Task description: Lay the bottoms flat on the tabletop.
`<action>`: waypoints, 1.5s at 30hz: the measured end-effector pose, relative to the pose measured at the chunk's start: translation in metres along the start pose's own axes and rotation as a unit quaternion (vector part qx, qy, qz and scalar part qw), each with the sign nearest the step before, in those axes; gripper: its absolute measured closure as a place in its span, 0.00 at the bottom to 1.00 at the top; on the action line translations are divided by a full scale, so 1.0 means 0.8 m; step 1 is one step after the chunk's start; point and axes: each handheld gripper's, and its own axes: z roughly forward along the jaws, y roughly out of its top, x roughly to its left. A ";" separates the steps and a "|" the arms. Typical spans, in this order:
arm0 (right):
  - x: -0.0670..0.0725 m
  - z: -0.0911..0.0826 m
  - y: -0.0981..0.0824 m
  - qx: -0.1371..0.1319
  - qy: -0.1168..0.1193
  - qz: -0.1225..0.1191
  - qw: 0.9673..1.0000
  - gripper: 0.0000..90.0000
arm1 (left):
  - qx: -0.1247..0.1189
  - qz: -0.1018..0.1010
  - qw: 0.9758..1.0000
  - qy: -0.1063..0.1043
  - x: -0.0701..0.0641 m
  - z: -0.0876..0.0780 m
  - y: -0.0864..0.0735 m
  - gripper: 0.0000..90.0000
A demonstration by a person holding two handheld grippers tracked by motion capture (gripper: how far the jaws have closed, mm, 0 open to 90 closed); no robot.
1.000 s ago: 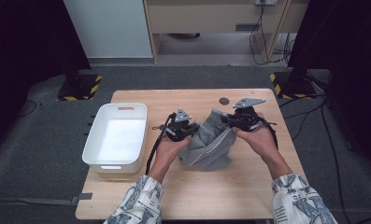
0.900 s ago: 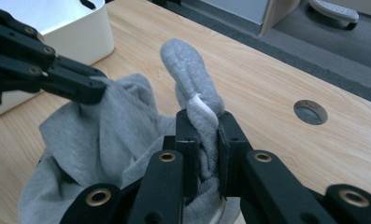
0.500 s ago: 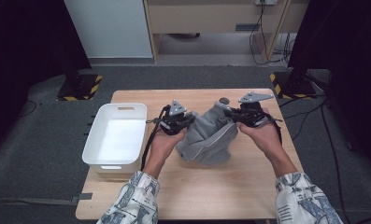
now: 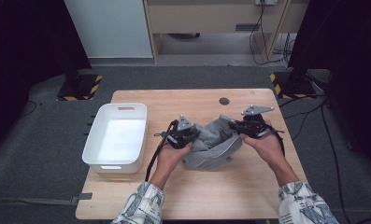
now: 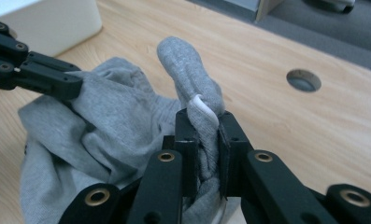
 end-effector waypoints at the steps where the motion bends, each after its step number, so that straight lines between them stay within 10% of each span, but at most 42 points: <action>1: -0.001 0.001 -0.003 0.004 -0.001 0.000 1.000 0.90 | 0.001 0.000 1.000 -0.002 -0.003 0.002 -0.005 0.96; 7: -0.001 0.006 -0.019 0.020 -0.008 0.005 1.000 0.80 | 0.020 -0.002 1.000 -0.015 -0.014 0.018 -0.029 0.96; 11: -0.003 0.012 -0.020 0.039 -0.035 0.025 0.998 0.48 | 0.022 0.002 1.000 -0.016 -0.017 0.021 -0.034 0.96; 19: 0.003 0.027 -0.021 0.046 -0.034 0.006 0.998 0.43 | 0.018 -0.004 1.000 -0.017 -0.015 0.021 -0.033 0.96; 27: 0.005 0.019 -0.016 0.048 -0.023 -0.011 0.999 0.89 | 0.019 -0.001 1.000 -0.015 -0.017 0.021 -0.037 0.96; 45: -0.017 0.000 -0.033 0.047 -0.045 0.008 0.998 0.91 | 0.008 -0.006 1.000 0.014 -0.010 0.002 -0.042 0.78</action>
